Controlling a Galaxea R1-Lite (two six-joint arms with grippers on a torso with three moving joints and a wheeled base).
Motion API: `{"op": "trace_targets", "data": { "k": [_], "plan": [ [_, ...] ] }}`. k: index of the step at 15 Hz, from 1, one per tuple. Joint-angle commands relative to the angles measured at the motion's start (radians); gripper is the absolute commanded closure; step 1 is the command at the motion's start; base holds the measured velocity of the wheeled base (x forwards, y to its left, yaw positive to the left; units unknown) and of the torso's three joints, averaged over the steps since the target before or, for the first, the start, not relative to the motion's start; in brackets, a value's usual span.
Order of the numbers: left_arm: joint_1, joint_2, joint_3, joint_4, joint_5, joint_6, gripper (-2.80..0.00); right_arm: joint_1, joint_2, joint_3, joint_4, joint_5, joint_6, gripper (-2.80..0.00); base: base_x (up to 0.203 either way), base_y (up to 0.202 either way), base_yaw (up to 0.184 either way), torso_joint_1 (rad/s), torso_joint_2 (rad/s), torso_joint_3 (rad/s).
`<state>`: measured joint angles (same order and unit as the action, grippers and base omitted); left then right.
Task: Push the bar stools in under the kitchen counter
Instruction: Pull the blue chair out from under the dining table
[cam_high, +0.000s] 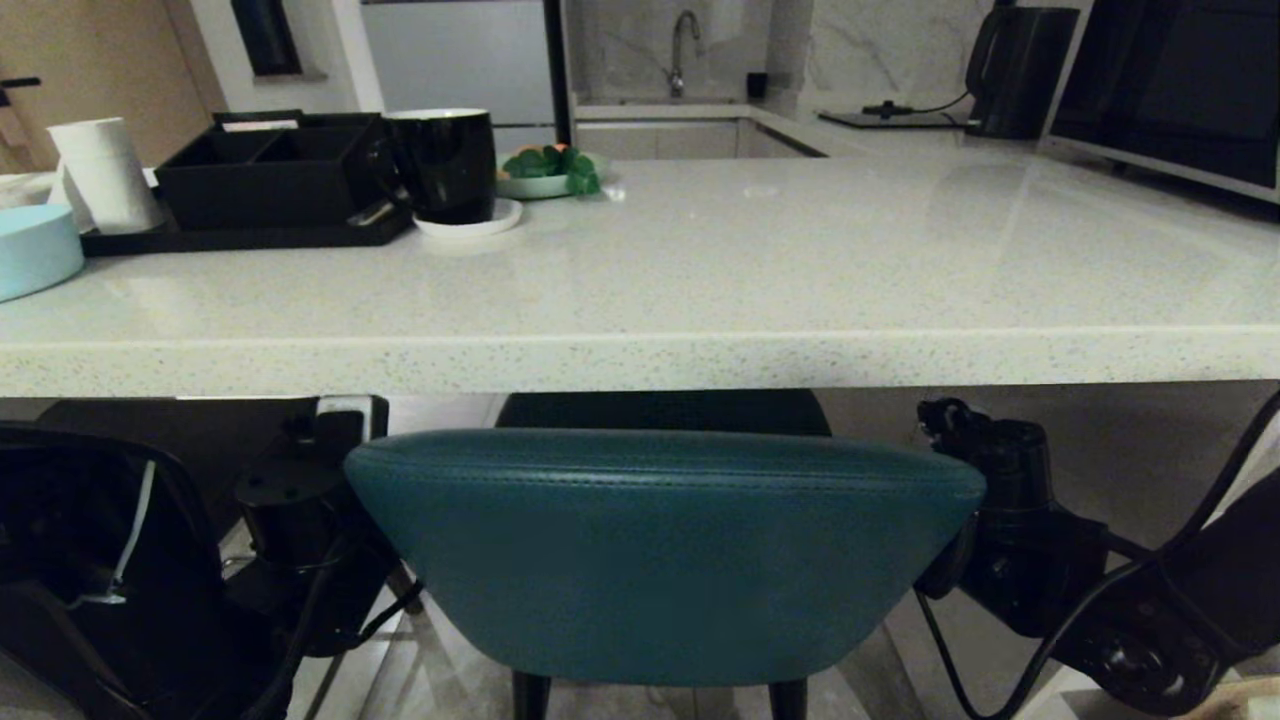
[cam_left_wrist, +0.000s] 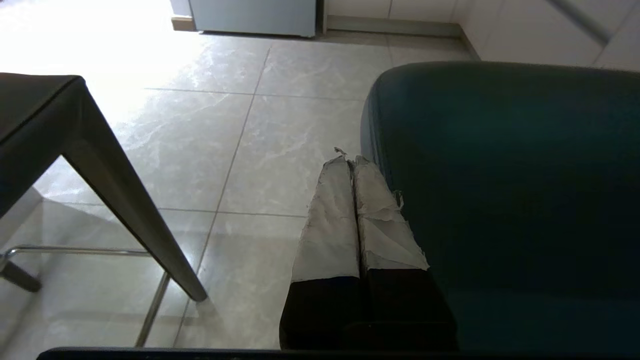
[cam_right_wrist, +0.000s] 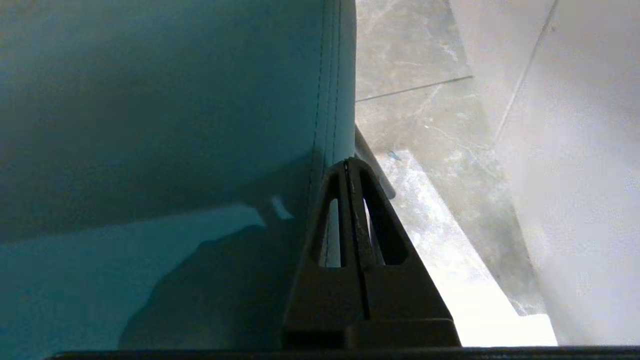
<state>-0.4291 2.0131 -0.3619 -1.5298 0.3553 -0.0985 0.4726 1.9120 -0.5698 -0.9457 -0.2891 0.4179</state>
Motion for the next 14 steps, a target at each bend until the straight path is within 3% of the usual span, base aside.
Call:
{"op": "trace_targets", "data": {
  "k": [1, 6, 12, 14],
  "plan": [
    [-0.023, -0.015, 0.027, 0.0, -0.005, 0.0, 0.0, 0.014, -0.032, 0.009, -0.008, -0.001, 0.004, 0.0, 0.0, 0.0, 0.0, 0.0, 0.0, 0.0],
    [-0.101, -0.066, 0.11, 0.0, 0.053, -0.001, 0.0, 0.095, -0.06, 0.048, 0.005, -0.057, 0.006, 0.0, 0.0, 0.0, 0.0, 0.0, 0.0, 0.0],
    [-0.106, -0.076, 0.143, 0.0, 0.05, -0.007, 0.0, 0.204, -0.196, 0.188, 0.017, -0.088, 0.007, 0.0, 0.0, 0.0, 0.0, 0.0, 0.0, 0.0],
    [-0.132, -0.077, 0.151, 0.0, 0.053, -0.009, 0.0, 0.206, -0.206, 0.211, 0.018, -0.088, 0.012, 0.0, 0.0, 0.0, 0.0, 0.0, 0.0, 0.0]
  ]
}}
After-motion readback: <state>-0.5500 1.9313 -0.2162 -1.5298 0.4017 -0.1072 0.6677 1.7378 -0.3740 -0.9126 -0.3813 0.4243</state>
